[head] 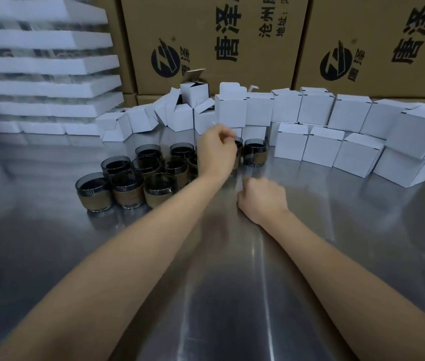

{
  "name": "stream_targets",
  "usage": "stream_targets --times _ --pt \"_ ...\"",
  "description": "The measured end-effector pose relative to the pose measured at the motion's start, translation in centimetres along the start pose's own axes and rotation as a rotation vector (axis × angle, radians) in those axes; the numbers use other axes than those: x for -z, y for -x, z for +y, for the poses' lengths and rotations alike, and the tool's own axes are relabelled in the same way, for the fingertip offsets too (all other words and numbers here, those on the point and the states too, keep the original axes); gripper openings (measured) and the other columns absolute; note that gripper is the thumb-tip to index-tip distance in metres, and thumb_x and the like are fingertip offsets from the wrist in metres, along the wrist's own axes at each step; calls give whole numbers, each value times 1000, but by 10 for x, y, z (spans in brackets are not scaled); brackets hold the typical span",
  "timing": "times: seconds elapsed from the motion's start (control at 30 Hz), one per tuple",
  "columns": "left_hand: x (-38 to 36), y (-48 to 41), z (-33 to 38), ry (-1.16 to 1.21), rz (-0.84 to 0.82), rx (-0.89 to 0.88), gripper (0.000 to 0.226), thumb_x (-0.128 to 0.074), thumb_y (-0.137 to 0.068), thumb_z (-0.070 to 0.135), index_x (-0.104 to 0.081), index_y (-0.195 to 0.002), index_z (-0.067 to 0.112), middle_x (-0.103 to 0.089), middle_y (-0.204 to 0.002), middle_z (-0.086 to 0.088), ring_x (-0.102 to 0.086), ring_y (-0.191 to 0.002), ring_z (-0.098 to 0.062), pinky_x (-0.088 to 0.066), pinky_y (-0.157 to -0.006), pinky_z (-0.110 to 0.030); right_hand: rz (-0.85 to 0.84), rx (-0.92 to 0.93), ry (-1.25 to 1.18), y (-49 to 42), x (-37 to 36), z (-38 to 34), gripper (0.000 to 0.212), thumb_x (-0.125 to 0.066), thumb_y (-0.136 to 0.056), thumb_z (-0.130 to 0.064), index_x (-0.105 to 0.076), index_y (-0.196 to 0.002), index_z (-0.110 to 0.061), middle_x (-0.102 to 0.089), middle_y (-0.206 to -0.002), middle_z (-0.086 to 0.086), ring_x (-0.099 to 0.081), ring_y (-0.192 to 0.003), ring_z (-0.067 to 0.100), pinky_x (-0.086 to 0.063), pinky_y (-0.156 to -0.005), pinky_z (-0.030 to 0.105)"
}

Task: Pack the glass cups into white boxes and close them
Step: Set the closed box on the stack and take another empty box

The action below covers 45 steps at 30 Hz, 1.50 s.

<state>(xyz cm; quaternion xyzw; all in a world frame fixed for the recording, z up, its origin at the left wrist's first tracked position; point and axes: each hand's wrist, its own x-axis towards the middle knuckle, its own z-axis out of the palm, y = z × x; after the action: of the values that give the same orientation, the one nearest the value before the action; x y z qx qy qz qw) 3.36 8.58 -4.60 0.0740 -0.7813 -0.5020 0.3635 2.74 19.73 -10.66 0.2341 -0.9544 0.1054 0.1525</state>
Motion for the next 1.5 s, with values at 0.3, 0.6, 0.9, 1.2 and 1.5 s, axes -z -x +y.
stream_targets --times 0.3,0.6,0.9,1.2,1.5 --pt "101 -162 -65 -647 87 284 28 -49 -93 10 -62 -114 -1 -60 -122 -19 -55 -115 -34 -46 -91 -38 29 46 81 -27 -11 -8 10 -46 -89 -18 -40 -83 -13 -42 -73 4 -53 -72 32 -29 -58 32" --pt "140 -225 -158 -839 140 544 77 -69 -85 39 -28 -142 7 -21 -149 -20 -21 -139 -35 -30 -108 -42 3 31 45 -37 -22 -3 21 -44 -90 -28 -30 -75 -23 -35 -61 -5 -44 -62 24 -31 -55 32" --pt "148 -257 -198 -774 139 602 91 -70 -85 38 -15 -149 5 -15 -153 -19 -14 -143 -34 -25 -112 -45 -14 -35 77 -37 -22 -3 29 -39 -86 -35 -21 -65 -25 -35 -57 -6 -23 -52 5 -15 -46 25" --pt "146 -227 -126 -704 421 576 86 -67 -85 38 -17 -150 12 -13 -154 -20 -23 -139 -31 -25 -111 -40 27 4 -29 -36 -22 -1 31 -46 -86 -27 -25 -65 -22 -39 -59 -5 -40 -61 25 -29 -55 32" --pt "69 -106 17 -168 669 157 100 -75 -72 34 -18 -152 13 -27 -138 -8 -35 -120 -21 -32 -95 -24 243 -42 -426 -16 -9 -1 32 -53 -84 -14 -29 -62 -19 -41 -55 -1 -42 -58 23 -25 -50 34"
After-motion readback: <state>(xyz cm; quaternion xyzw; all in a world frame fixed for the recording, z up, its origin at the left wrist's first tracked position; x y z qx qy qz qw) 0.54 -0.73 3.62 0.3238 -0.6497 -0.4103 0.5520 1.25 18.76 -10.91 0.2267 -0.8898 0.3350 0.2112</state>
